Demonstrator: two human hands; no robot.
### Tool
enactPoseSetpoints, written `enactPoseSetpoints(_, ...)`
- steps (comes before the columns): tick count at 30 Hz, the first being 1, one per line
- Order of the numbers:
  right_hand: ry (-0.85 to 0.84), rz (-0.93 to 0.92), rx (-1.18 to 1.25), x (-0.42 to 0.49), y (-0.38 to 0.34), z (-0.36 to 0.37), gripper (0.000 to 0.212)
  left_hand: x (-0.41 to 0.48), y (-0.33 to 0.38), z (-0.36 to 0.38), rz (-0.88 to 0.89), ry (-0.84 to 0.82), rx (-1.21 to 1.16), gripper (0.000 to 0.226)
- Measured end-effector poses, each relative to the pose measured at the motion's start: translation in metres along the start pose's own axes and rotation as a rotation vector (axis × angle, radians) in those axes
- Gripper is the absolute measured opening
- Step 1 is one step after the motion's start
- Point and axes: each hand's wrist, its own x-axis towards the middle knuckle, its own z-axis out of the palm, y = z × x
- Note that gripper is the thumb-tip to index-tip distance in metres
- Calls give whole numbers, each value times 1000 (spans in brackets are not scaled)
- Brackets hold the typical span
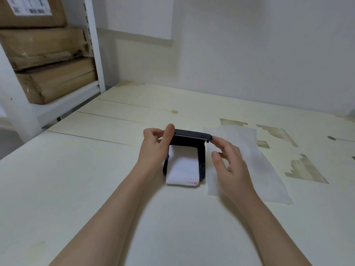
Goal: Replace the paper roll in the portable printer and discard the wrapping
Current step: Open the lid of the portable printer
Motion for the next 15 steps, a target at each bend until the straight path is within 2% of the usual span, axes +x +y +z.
enactPoseSetpoints(3,-26,-63,-138,3,5,3,45,-2,1,5,54,78,30,66)
enactPoseSetpoints(5,-26,-84,-199,8,8,5,47,1,-2,3,76,104,28,65)
enactPoseSetpoints(7,-12,-98,-224,14,6,7,49,6,-7,2,79,75,31,63)
enactPoseSetpoints(10,15,-110,-242,28,-3,12,51,10,-14,2,120,-29,91,35)
enactPoseSetpoints(15,-13,49,-187,50,-10,19,46,14,-16,-2,115,-87,45,40)
